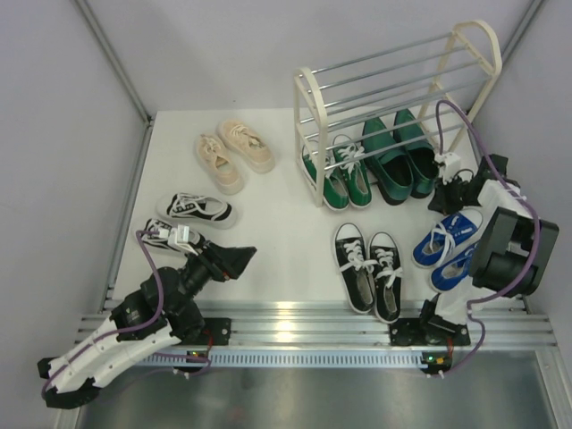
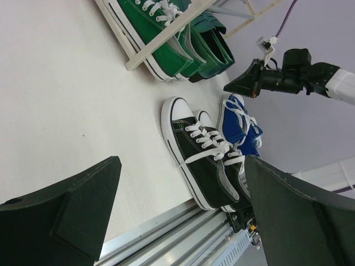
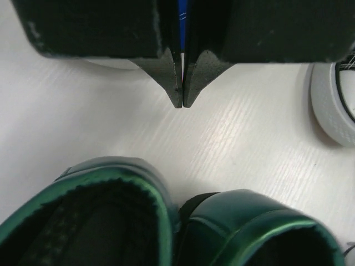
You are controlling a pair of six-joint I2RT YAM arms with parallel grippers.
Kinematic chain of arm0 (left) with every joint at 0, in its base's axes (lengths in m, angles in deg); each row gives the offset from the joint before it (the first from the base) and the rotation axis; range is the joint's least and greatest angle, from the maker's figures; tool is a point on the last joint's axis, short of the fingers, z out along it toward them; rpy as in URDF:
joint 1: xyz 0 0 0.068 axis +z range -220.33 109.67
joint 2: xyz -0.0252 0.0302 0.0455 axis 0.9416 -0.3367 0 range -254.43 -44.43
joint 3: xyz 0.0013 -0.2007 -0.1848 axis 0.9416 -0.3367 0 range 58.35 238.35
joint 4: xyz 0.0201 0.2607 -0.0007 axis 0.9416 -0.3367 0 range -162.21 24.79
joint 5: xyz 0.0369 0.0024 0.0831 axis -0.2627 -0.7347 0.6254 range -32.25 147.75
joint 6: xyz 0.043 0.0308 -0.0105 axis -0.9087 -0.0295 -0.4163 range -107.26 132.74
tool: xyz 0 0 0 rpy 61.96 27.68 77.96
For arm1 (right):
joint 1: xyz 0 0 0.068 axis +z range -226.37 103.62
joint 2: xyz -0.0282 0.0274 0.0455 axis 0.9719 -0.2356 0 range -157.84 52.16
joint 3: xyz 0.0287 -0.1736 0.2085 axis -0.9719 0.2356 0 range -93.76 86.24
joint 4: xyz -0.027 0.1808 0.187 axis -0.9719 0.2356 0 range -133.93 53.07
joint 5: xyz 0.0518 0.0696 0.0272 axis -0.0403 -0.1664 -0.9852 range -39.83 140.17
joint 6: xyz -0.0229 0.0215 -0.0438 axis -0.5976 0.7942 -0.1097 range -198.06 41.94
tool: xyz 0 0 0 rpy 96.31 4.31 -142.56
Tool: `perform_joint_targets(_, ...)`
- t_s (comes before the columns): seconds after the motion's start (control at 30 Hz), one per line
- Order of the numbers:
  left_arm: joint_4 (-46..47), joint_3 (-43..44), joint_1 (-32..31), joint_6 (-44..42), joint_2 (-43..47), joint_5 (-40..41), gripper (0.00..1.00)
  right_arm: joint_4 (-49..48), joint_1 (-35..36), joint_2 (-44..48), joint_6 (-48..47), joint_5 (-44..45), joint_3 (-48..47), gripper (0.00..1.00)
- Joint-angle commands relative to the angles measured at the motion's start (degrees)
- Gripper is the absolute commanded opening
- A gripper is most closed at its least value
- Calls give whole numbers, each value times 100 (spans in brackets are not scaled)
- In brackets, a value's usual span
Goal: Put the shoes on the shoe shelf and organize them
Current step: Place the shoe at the shoe shelf, then pick up the shoe at the center of the board.
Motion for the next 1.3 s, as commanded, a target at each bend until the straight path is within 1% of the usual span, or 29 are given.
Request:
perform_joint_targets(0.0, 31, 81, 21, -40, 66, 5, 98, -159, -8, -332, 34, 10, -541, 0)
perform_joint_targets(0.17, 31, 55, 12, 13, 66, 5, 98, -405, 62, -833, 465, 54, -1094, 0)
perform_joint_targets(0.27, 31, 46, 12, 21, 57, 13, 98, -642, 71, -887, 702, 89, -1244, 0)
perform_joint_targets(0.43, 23, 37, 12, 48, 31, 40, 98, -704, 115, -966, 957, 45, -1456, 0)
perform_joint_targets(0.63, 31, 46, 12, 57, 13, 22, 98, -915, 159, -931, 1195, 177, -1438, 0)
perform_joint_targets(0.73, 31, 55, 12, 56, 5, 57, 98, -959, 159, -817, 1239, 475, -1394, 0)
perform_joint_targets(0.8, -47, 81, 12, 135, -31, 171, 98, -986, 115, -632, 1248, 756, -1298, 0)
perform_joint_targets(0.9, -241, 169, 12, 276, -285, 347, 97, -925, -43, -272, 1160, 898, -1105, 2)
perform_joint_targets(1.0, -259, 292, 21, 329, -873, 461, 96, -697, -254, 211, 862, 836, -850, 4)
perform_joint_targets(1.03, -241, 353, 12, 329, -1283, 505, 96, -478, -307, 490, 670, 802, -719, 6)
perform_joint_targets(1.1, -206, 581, 21, 312, -1768, 567, 95, -187, -325, 817, 380, 661, -595, 8)
perform_joint_targets(1.13, -180, 669, 12, 303, -2284, 559, 95, 14, -316, 1184, 299, 373, -473, 11)
perform_joint_targets(1.2, -4, 941, 21, 233, -2805, 445, 95, 577, -316, 1590, 167, 12, -366, 16)
perform_joint_targets(1.23, 109, 1012, 21, 215, -3304, 348, 94, 753, -316, 1792, 62, -190, -314, 25)
perform_joint_targets(1.27, 224, 1091, 30, 206, -3553, 60, 93, 902, -316, 2177, 61, -601, -191, 30)
